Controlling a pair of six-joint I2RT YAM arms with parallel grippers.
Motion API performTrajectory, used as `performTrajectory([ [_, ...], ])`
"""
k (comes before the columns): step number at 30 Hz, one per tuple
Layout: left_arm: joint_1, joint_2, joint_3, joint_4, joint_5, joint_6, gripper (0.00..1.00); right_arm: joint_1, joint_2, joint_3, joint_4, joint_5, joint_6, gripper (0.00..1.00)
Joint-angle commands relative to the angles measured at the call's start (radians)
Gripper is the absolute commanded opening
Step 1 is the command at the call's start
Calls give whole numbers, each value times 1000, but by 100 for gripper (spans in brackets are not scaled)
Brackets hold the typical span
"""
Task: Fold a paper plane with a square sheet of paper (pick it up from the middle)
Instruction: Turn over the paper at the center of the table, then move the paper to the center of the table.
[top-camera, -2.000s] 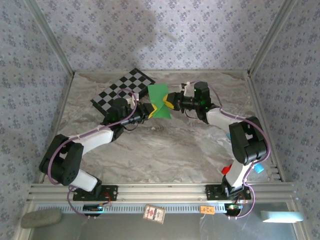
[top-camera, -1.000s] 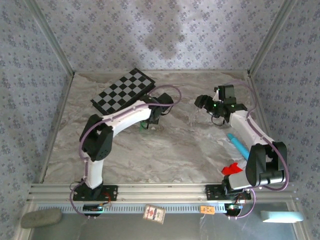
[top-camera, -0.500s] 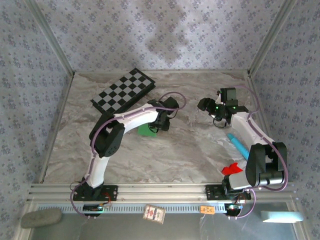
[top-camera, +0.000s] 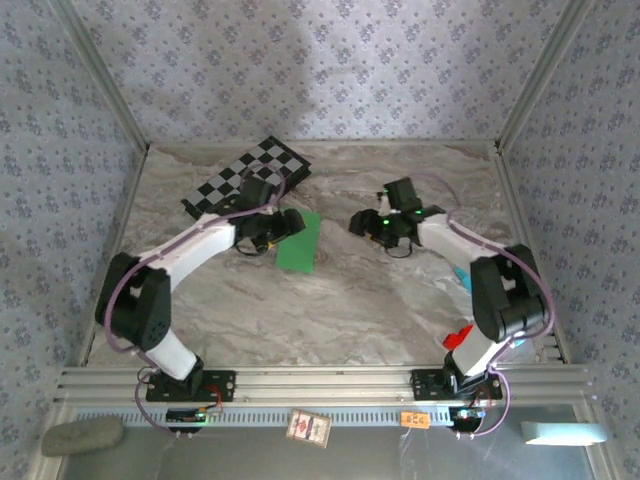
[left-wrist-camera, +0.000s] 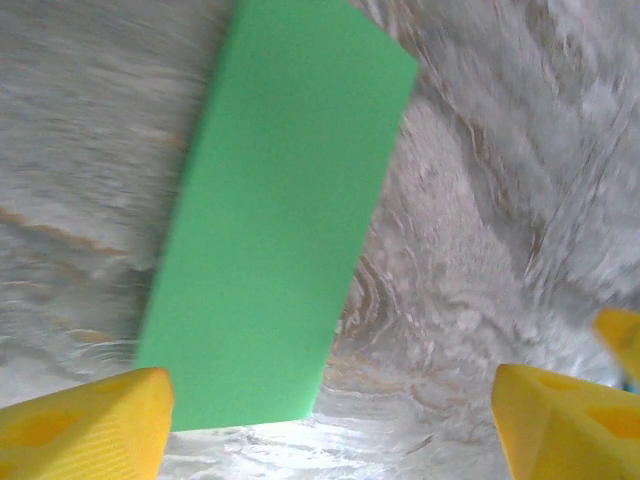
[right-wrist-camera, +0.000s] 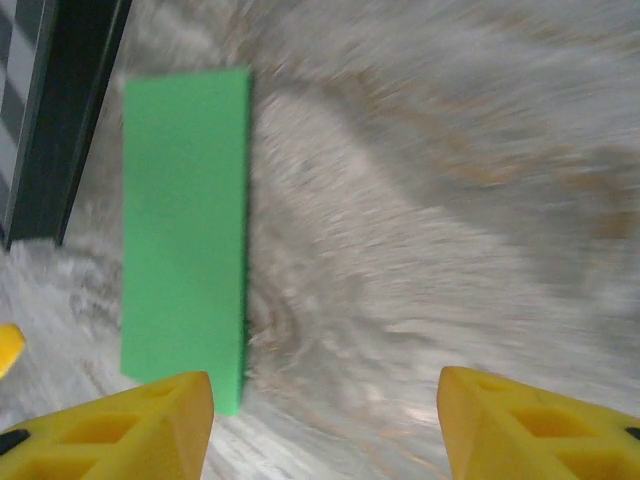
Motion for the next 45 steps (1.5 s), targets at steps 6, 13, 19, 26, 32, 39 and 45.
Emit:
performTrajectory([
  [6,191,-175,-229,106,99,-99,100,186,237,245,-1,-59,26,61],
  [13,236,-215,-306,143,139,-109,100,239,400,407,-72,-69,10,60],
  [19,236,-179,-308,154,164,-98,99,250,492,473,-142,-73,-39,60],
  [26,235,-129,-301,170,230,-76,96,246,520,496,-382,-13,-347,60],
  [32,211,-110,-300,160,265,-51,91,206,482,432,-483,-11,-523,59],
  [39,132,-55,-270,184,308,-34,89,204,320,332,-233,-162,-345,61],
  [45,91,-40,-313,269,314,-90,89,191,225,205,-66,-47,-159,60],
])
